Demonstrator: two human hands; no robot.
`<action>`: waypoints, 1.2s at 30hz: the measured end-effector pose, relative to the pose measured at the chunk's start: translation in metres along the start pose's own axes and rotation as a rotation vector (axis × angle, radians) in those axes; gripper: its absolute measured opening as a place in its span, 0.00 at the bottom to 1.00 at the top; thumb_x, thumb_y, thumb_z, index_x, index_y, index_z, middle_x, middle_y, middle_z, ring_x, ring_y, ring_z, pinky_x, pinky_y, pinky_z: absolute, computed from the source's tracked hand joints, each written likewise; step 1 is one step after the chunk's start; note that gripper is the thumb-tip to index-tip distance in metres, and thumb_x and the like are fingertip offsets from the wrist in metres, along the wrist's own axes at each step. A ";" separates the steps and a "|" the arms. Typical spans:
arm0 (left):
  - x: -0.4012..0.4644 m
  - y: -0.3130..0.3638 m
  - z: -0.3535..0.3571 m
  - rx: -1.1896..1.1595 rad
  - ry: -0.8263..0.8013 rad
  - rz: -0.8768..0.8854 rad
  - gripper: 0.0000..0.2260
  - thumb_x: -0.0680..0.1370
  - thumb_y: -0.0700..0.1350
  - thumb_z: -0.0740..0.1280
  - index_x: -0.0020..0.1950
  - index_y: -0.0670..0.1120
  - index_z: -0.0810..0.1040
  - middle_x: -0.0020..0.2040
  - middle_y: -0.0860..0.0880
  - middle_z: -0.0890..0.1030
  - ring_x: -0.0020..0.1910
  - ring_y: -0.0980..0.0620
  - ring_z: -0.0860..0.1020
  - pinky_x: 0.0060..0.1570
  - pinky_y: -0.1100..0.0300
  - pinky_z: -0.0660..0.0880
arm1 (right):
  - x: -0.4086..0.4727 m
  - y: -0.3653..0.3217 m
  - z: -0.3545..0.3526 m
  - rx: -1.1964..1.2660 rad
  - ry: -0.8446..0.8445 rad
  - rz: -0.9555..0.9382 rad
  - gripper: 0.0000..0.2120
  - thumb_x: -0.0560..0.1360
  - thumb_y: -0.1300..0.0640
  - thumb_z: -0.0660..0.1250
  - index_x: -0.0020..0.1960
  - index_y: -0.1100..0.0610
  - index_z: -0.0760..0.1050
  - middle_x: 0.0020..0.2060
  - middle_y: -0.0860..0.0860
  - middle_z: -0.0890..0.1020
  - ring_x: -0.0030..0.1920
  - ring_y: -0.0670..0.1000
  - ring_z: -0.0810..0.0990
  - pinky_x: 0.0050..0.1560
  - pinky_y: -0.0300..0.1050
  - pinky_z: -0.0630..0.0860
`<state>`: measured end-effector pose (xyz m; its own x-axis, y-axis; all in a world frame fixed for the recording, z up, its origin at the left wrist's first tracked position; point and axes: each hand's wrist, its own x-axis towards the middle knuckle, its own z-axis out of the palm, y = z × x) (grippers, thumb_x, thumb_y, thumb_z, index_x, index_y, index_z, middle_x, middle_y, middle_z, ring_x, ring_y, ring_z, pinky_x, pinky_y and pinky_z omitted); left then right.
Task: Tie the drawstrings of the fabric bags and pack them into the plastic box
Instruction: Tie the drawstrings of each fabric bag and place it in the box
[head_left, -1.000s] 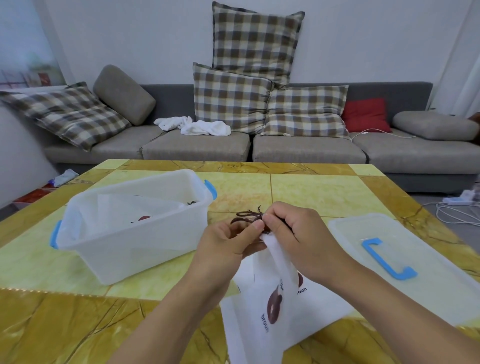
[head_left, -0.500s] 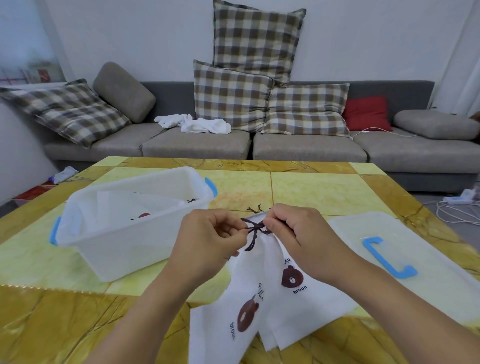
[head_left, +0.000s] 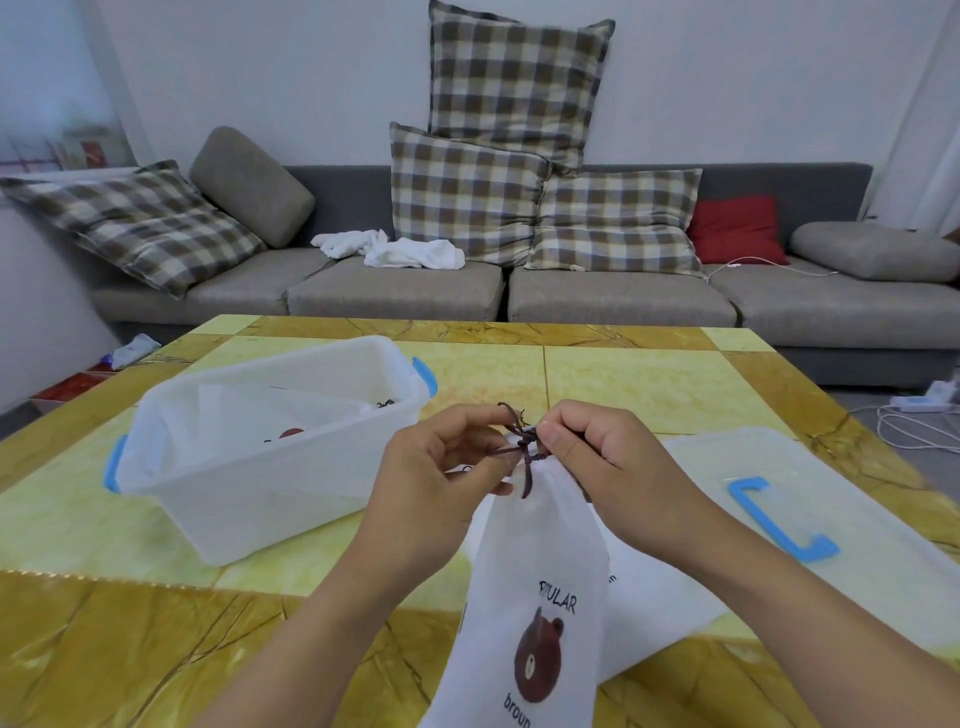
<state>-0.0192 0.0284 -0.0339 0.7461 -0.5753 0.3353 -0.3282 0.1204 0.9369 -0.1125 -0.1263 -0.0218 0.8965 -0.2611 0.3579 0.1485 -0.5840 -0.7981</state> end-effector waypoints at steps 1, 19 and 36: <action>0.000 0.001 0.000 0.019 -0.015 0.012 0.13 0.76 0.32 0.71 0.52 0.49 0.85 0.40 0.49 0.85 0.41 0.50 0.83 0.42 0.60 0.81 | 0.000 0.000 0.000 0.000 0.002 0.002 0.15 0.83 0.54 0.61 0.41 0.61 0.74 0.30 0.50 0.71 0.31 0.47 0.67 0.34 0.43 0.65; -0.007 0.012 0.013 -0.037 0.033 -0.157 0.13 0.77 0.34 0.69 0.51 0.52 0.86 0.48 0.54 0.87 0.52 0.56 0.84 0.58 0.59 0.79 | 0.000 -0.002 0.001 -0.063 0.057 -0.036 0.14 0.83 0.57 0.61 0.40 0.59 0.75 0.29 0.43 0.73 0.31 0.42 0.68 0.33 0.35 0.65; -0.007 0.013 0.015 -0.143 0.106 -0.216 0.10 0.76 0.33 0.70 0.50 0.46 0.87 0.45 0.49 0.87 0.49 0.52 0.85 0.56 0.57 0.79 | 0.001 -0.002 0.004 -0.058 0.081 -0.041 0.14 0.82 0.58 0.62 0.38 0.60 0.75 0.28 0.46 0.72 0.30 0.42 0.68 0.32 0.35 0.65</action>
<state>-0.0371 0.0218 -0.0255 0.8486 -0.5134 0.1274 -0.0754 0.1209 0.9898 -0.1101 -0.1218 -0.0217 0.8531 -0.2960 0.4296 0.1579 -0.6383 -0.7534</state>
